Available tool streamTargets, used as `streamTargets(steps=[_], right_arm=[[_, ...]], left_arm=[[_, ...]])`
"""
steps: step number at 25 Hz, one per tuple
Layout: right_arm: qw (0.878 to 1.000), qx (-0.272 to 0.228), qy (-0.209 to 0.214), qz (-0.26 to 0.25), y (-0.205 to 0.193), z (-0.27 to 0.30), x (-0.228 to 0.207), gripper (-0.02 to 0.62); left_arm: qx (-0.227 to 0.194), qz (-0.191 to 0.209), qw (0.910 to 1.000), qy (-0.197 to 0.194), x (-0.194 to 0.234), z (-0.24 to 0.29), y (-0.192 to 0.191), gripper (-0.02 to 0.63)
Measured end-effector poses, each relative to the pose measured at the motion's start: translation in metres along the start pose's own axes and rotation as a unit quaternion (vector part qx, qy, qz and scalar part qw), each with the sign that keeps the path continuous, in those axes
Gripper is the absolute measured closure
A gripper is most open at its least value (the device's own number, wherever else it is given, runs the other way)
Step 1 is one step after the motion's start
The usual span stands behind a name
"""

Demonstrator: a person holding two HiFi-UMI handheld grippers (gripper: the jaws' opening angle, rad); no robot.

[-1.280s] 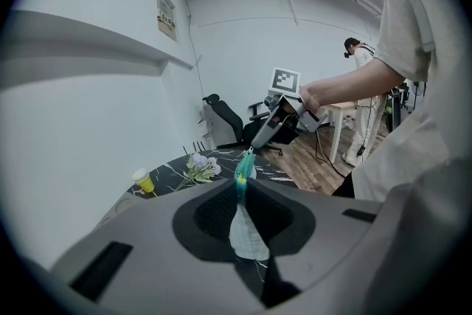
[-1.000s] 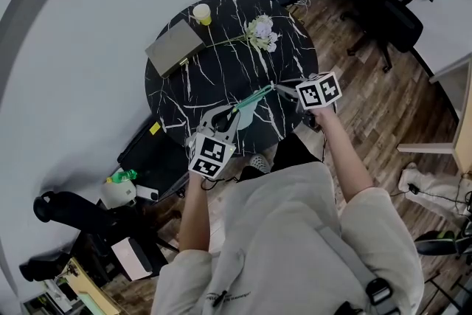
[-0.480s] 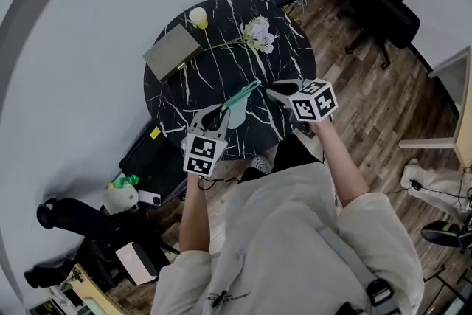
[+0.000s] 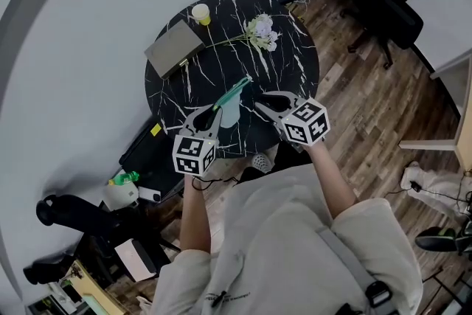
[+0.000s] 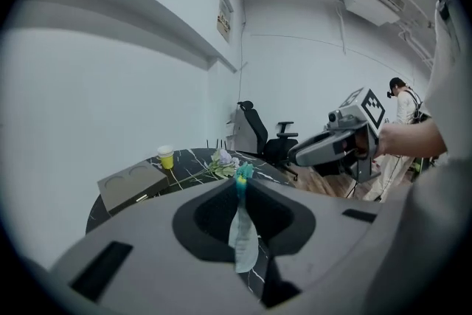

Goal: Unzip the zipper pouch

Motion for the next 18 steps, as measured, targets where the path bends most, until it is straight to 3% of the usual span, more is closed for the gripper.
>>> streamTargets(steps=[11,18], right_arm=[[0.996,-0.054,-0.041,-0.052,-0.001,0.003,0.027,0.509],[0.995,-0.066,-0.059,-0.044,-0.006,0.004,0.031,0.529]], left_arm=[[-0.032,-0.046,0.9983,0.013,0.009,-0.010,-0.005,0.552],[-0.037,-0.037,0.9986,0.004,0.007,-0.011,-0.003,0.552]])
Point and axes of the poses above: the fingertips, and each gripper's own axes: z forward along the fingers, x to its left, y out of its top, the point moved 10 cm from there along -z, backward along the fingers, and after that the axes turned 11 degrees about -y, right-handed, at the moved point
